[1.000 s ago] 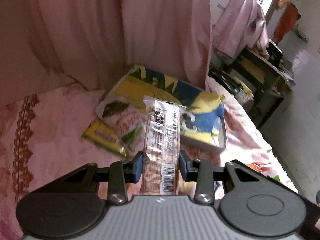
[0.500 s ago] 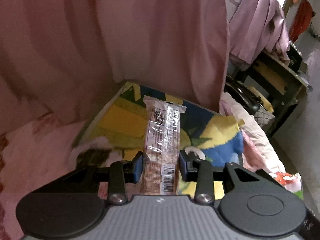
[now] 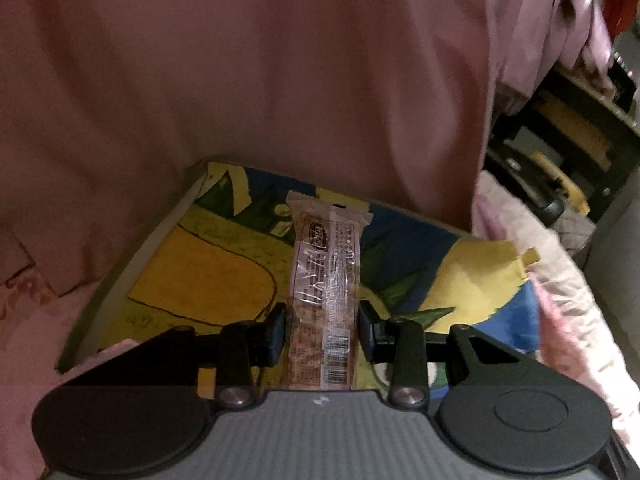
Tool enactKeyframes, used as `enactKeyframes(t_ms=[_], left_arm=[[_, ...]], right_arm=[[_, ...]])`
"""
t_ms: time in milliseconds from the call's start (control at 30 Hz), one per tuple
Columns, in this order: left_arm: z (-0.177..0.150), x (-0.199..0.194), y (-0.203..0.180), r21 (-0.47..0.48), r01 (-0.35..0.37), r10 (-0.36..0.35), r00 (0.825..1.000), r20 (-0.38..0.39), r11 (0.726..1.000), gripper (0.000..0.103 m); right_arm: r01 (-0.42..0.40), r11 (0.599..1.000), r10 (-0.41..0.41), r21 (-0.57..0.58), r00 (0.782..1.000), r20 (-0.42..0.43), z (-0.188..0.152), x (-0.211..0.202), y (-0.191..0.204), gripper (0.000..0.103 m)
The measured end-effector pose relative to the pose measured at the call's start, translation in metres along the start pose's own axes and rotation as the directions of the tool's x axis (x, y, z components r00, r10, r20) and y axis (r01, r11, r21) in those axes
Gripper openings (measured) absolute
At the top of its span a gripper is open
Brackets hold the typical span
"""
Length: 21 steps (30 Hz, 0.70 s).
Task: Organize snacks
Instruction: 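Carry both snacks over the tin box and open both grippers to drop them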
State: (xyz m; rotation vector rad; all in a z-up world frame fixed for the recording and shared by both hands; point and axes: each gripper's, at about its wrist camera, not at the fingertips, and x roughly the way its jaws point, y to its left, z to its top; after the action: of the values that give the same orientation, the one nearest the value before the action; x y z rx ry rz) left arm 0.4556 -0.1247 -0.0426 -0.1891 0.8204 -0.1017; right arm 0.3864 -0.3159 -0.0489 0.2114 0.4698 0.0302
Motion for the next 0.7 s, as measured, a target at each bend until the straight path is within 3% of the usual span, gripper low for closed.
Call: enactKeyframes(t_ms=[433,700], left_arm=[[-0.013,0.037,-0.002,-0.011,-0.076,0.075,0.993,-0.087,0.997,0.040],[-0.023,0.043,-0.007,0.004,-0.081,0.081,0.993,-0.083,0.997,0.040]], right_arm=[[0.024,0.999,-0.027,-0.031,0.994,-0.106,-0.017,0.028,0.001,0.073],[0.034,0.997,-0.042,-0.064,0.990,-0.135,-0.029,0.037,0.005,0.075]])
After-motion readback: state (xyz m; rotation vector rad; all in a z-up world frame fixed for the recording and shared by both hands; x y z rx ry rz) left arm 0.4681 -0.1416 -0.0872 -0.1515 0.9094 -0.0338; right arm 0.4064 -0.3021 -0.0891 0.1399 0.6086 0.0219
